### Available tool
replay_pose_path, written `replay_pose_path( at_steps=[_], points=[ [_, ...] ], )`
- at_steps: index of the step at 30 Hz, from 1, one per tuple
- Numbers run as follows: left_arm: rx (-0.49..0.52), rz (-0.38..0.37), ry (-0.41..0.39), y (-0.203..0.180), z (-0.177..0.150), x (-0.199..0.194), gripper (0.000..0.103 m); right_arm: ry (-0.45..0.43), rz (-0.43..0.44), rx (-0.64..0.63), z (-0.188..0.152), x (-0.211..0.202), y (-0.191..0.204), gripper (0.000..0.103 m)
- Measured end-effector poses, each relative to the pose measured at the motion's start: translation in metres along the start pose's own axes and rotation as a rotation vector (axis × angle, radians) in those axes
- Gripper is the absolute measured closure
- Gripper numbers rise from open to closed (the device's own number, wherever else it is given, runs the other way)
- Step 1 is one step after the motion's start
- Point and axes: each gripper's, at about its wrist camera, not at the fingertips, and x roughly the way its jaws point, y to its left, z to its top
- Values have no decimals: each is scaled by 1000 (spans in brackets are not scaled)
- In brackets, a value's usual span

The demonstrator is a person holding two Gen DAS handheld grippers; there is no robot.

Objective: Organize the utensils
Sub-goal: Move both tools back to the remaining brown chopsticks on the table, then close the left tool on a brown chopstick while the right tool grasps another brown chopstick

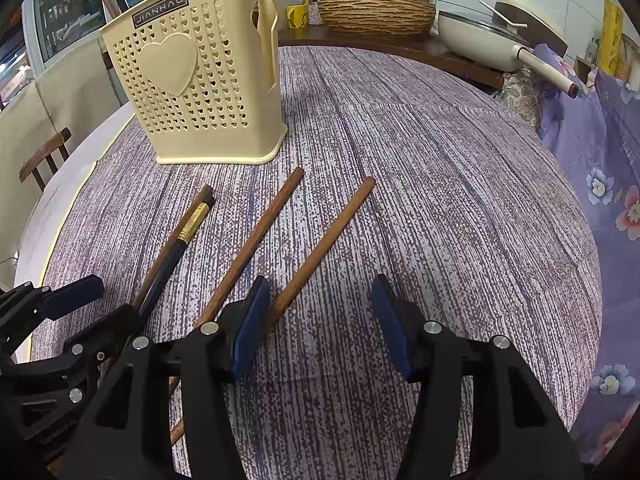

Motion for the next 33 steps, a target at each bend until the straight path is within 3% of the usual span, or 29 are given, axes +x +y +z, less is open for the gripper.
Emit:
replay_pose_path(
  at_steps=[8, 14, 20, 26, 33],
  points=[
    [2, 16, 6, 2, 0, 0, 57, 3, 1, -7, 0, -1, -1, 49],
    [56, 82, 19, -10, 4, 7, 57, 3, 0, -5, -1, -1, -1, 49],
    [29, 106, 32, 3, 18, 14, 66, -57, 11, 73, 2, -17, -12, 49],
    [-1, 106, 50, 15, 30, 21, 68, 11, 51, 127, 13, -3, -21, 49],
    [-6, 125, 65, 15, 46, 32, 73, 45, 18, 126, 30, 19, -10, 64]
  ],
)
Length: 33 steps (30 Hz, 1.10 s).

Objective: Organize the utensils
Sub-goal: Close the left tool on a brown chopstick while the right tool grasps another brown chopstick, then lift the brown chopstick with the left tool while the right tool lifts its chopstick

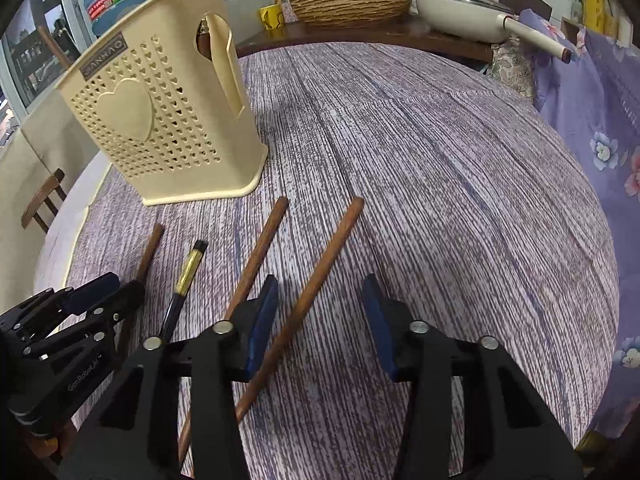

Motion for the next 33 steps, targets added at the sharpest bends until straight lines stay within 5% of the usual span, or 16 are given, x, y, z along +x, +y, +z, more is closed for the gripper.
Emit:
replay_pose_path(
  at_steps=[13, 33],
  points=[
    [-19, 31, 12, 4, 17, 13, 92, -43, -106, -24, 19, 20, 15, 88],
    [-55, 12, -7, 11, 11, 12, 95, -32, 33, -16, 19, 17, 17, 95]
  ],
)
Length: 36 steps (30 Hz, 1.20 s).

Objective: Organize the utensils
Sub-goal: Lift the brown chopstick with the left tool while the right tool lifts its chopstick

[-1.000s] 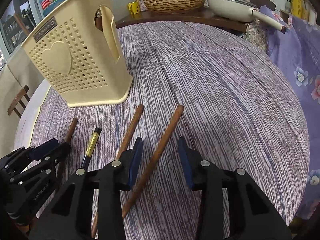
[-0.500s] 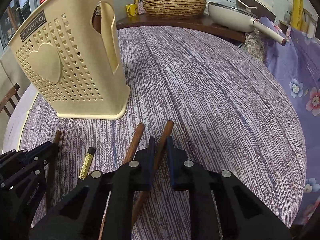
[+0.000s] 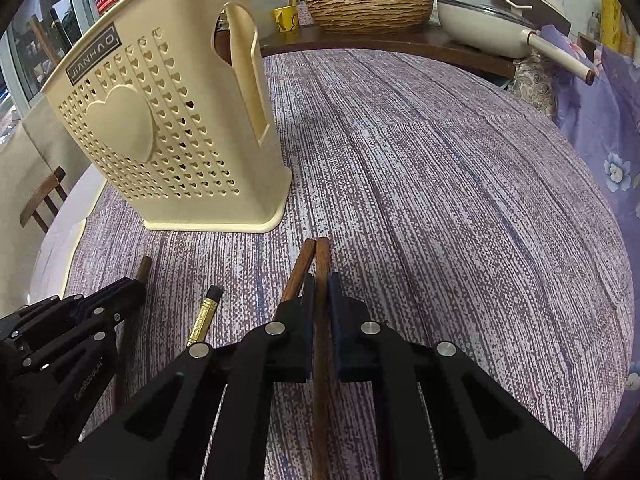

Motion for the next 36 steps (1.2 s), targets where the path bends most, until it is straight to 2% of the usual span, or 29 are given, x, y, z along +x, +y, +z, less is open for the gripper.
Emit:
replay_pose_path(
  at_steps=[9, 18, 30, 36],
  points=[
    [-37, -53, -41, 11, 0, -16, 95, -53, 152, 54, 4, -26, -16, 95],
    [-69, -118, -160, 18, 7, -65, 95, -167, 287, 47, 16, -85, -15, 95],
    [-74, -171, -357, 27, 17, -140, 95, -351, 343, -62, 16, -185, -10, 95],
    [-61, -165, -405, 30, 19, -159, 95, -384, 341, -97, 15, -208, -7, 95]
  ],
)
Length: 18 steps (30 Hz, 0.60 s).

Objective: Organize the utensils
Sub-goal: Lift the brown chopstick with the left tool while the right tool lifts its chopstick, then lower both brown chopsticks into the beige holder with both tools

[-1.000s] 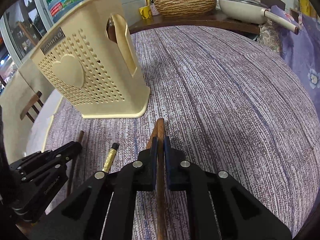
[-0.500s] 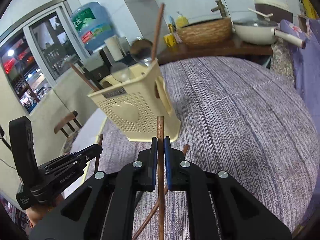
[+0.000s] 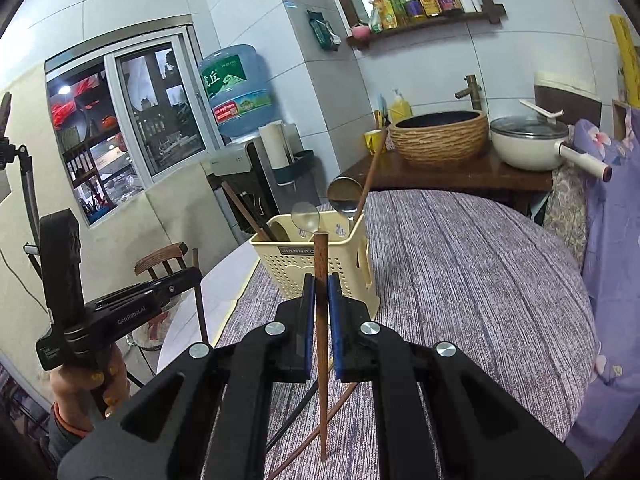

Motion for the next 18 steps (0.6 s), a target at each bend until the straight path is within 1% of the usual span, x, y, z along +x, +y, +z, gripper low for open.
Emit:
replay_pose_path(
  at_steps=[18],
  points=[
    [2, 9, -30, 4, 10, -17, 95, 8, 4, -50, 11, -2, 12, 95]
  ],
)
